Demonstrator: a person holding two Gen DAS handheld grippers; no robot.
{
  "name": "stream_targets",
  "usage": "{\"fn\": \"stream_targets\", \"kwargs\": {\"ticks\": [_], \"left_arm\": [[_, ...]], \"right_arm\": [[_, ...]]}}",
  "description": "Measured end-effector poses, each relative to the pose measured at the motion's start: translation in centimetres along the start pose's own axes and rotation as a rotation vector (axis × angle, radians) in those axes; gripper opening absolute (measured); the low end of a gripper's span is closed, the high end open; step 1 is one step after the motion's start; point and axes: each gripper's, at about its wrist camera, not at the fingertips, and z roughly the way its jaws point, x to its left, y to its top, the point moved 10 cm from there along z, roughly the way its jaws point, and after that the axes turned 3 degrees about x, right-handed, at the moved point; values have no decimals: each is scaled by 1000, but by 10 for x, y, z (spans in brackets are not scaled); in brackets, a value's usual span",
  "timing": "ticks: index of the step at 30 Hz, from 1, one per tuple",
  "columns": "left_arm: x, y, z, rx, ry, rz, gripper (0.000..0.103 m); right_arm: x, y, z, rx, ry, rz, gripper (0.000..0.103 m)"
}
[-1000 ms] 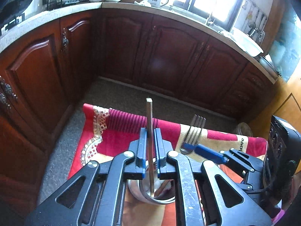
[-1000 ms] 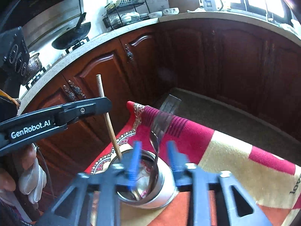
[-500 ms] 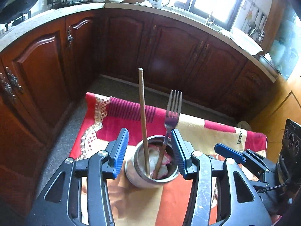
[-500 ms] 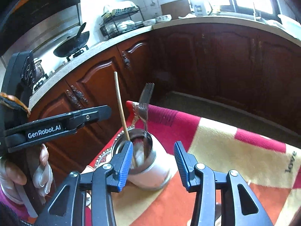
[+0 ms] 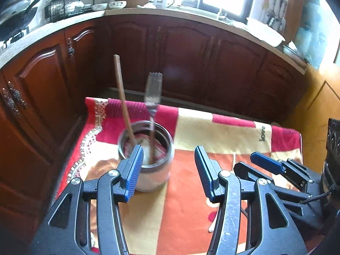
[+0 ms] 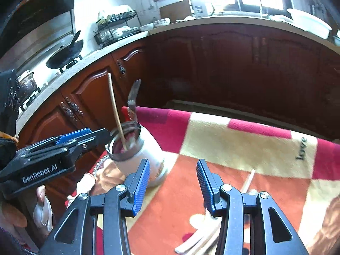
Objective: Organize utensils
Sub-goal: 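Withdraw both open grippers from the jar back over the utensil pile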
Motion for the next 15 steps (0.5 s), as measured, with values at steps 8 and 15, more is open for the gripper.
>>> {"fn": "stream_targets", "kwargs": {"ticks": [8, 15], "left_arm": [[-41, -31, 8, 47, -35, 25, 50], [-64, -56, 19, 98, -75, 49, 50]], "right_arm": [[-34, -30, -27, -1, -66, 32, 44], [-74, -64, -42, 14, -105, 100, 44]]}}
